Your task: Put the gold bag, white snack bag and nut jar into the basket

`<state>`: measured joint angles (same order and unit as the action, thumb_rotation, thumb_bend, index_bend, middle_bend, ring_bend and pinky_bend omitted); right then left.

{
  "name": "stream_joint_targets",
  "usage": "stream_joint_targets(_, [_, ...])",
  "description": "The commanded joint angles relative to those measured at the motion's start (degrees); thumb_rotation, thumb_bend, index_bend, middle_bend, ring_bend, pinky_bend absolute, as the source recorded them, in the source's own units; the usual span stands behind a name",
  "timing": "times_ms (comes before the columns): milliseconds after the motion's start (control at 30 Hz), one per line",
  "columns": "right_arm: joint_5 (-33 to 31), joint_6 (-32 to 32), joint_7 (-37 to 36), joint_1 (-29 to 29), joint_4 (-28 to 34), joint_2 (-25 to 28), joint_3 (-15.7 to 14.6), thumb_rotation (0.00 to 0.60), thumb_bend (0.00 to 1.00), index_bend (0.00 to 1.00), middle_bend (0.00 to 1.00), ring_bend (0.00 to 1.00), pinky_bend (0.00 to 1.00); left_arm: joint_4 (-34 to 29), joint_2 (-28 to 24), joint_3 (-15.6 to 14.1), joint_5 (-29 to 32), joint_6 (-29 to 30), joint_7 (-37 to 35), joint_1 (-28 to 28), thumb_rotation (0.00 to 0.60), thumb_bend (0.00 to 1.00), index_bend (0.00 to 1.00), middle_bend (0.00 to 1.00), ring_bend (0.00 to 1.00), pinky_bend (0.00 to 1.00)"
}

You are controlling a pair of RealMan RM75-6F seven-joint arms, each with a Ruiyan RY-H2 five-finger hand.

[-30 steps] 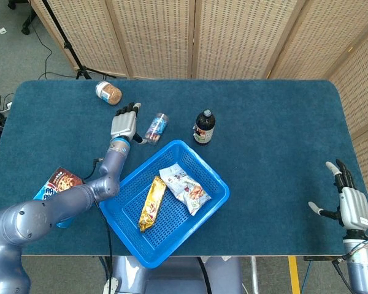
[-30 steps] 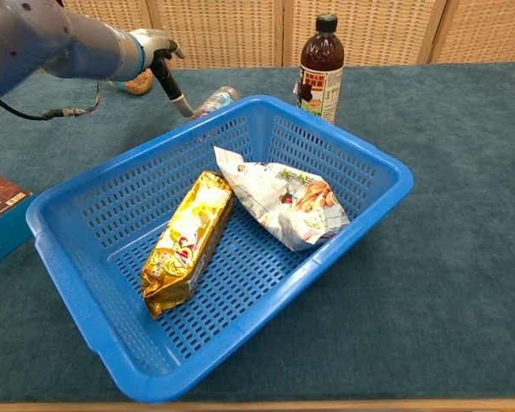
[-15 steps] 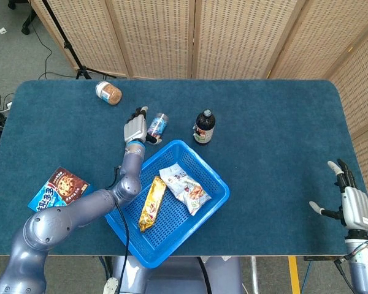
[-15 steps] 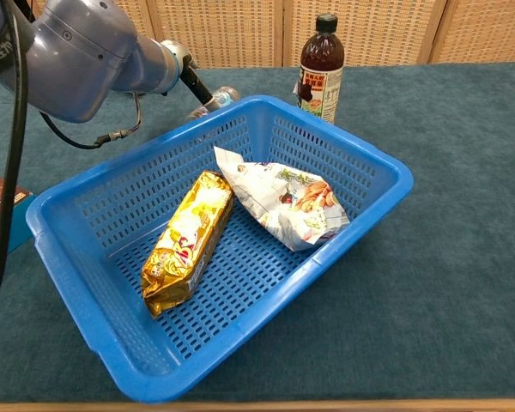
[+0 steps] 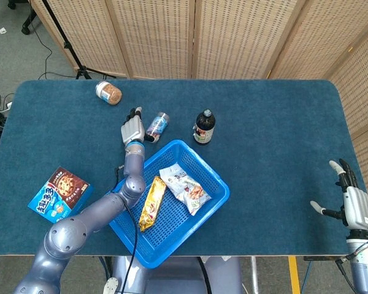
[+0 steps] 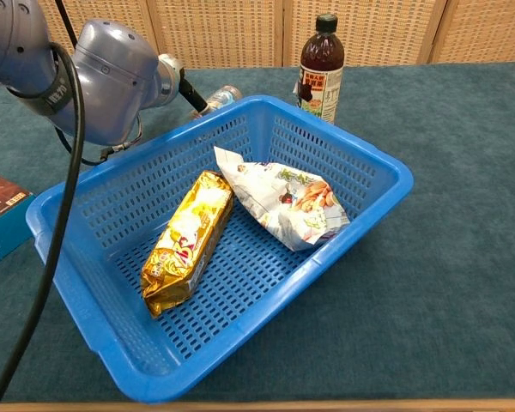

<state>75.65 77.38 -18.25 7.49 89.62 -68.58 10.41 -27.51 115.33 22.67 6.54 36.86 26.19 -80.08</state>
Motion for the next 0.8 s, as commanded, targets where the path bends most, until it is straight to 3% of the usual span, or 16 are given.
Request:
stream_joint_targets(33, [-0.3, -0.2, -0.3, 0.0, -0.1, 0.0, 0.1, 0.6, 0.16, 0.09, 0.0, 0.0, 0.28, 5.8, 4.0, 2.8, -2.8, -3.1, 1.2, -0.5, 0.6, 0.15, 0.08, 0.0, 0.08, 0.16])
stream_joint_targets(400, [-1.2, -1.3, -1.3, 0.2, -1.1, 0.0, 0.3, 0.6, 0.16, 0.09, 0.0, 0.0, 0.28, 15.5, 8.9, 8.6, -10.5, -7.4, 0.4, -3.2, 0.6, 0.18, 0.15, 0.01, 0.1, 0.19])
stream_joint_targets(800, [-1.5, -1.7, -1.3, 0.3, -1.5, -0.2, 0.2, 0.6, 0.16, 0.09, 0.0, 0.0, 0.28, 19.3, 10.7, 11.9, -19.0, -8.4, -2.6, -4.3, 0.6, 0.25, 0.27, 0.08, 0.15, 0.24])
